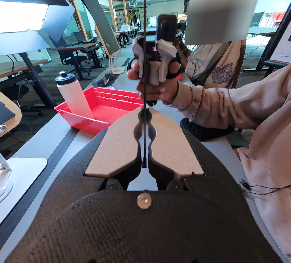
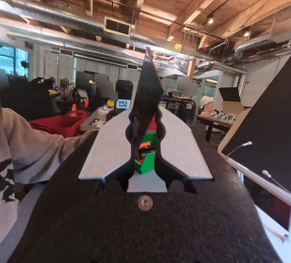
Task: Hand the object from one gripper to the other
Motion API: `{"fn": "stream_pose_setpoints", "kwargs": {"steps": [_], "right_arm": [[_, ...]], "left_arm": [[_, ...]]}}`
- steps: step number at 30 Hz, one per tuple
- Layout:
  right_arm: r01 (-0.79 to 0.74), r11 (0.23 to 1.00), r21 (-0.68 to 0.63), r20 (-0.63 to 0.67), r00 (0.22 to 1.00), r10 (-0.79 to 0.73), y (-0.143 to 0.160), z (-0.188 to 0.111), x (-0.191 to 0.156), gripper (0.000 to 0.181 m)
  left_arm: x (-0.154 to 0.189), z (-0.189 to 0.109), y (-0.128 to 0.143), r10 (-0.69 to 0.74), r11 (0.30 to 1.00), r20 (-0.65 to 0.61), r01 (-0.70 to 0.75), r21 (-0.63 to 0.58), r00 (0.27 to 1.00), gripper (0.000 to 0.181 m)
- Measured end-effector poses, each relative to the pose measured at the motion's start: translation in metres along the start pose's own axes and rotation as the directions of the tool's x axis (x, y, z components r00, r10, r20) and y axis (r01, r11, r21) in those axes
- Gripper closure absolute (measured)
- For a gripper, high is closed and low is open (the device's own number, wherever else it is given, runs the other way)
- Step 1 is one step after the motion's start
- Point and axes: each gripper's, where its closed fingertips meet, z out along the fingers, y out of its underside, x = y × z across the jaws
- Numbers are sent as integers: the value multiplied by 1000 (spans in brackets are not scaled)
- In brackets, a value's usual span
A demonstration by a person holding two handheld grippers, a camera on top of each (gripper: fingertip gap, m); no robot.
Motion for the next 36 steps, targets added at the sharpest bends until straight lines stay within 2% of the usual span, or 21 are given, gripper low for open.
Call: {"fn": "stream_pose_setpoints", "kwargs": {"steps": [3, 6, 7, 9, 12, 14, 16, 18, 21, 26, 29, 31, 33, 36], "right_arm": [[86, 992, -91, -23, 996, -89, -2, -12, 9, 152], [81, 990, -119, -21, 996, -84, -2, -20, 14, 151], [73, 989, -131, -13, 997, -76, 1, -20, 14, 153], [63, 988, -142, 28, 998, -60, 7, -19, 9, 172], [-5, 996, -84, 89, 996, 12, 2, -19, 3, 177], [-50, 999, 2, 100, 994, 49, -6, -18, 3, 179], [-113, 987, 116, 116, 988, 100, -19, -20, 2, 180], [-177, 960, 215, 120, 981, 154, -29, -22, 5, 180], [-276, 891, 362, 147, 960, 237, -39, -25, 8, 180], [-395, 806, 441, 213, 918, 334, -36, -19, 3, 180], [-362, 832, 421, 173, 932, 318, -29, -13, 2, 180], [-344, 864, 367, 153, 939, 309, -24, -11, 4, 180], [-265, 924, 276, 101, 964, 246, -17, -9, 6, 177], [-122, 986, 113, 34, 992, 119, -12, -12, 10, 161]], "left_arm": [[0, -1, 7, -9, 999, -11, 9, -49, 1000, 179], [2, 2, 13, -14, 997, -26, 12, -82, 1000, 179], [3, 4, 15, -16, 996, -31, 13, -90, 999, 179], [3, 6, 20, -13, 994, -28, 10, -112, 1000, 179], [-1, 4, 15, -20, 997, -17, 19, -70, 1000, 179], [-2, 1, 3, -24, 1000, -11, 24, 11, 1000, 177], [-3, -3, -8, -12, 996, 1, 12, 86, 1000, 166], [0, -4, -15, -9, 990, -14, 10, 137, 1000, 153], [7, 0, -21, -8, 981, -34, 14, 193, 999, 153], [10, 13, -21, -29, 966, -27, 35, 256, 999, 153], [13, 12, -22, -27, 959, -56, 42, 281, 998, 179], [10, 9, -20, -11, 971, -39, 20, 237, 999, 178], [6, 3, -19, -34, 983, -38, 40, 180, 999, 179], [3, -8, -14, -40, 996, -44, 43, 79, 998, 179]]}}
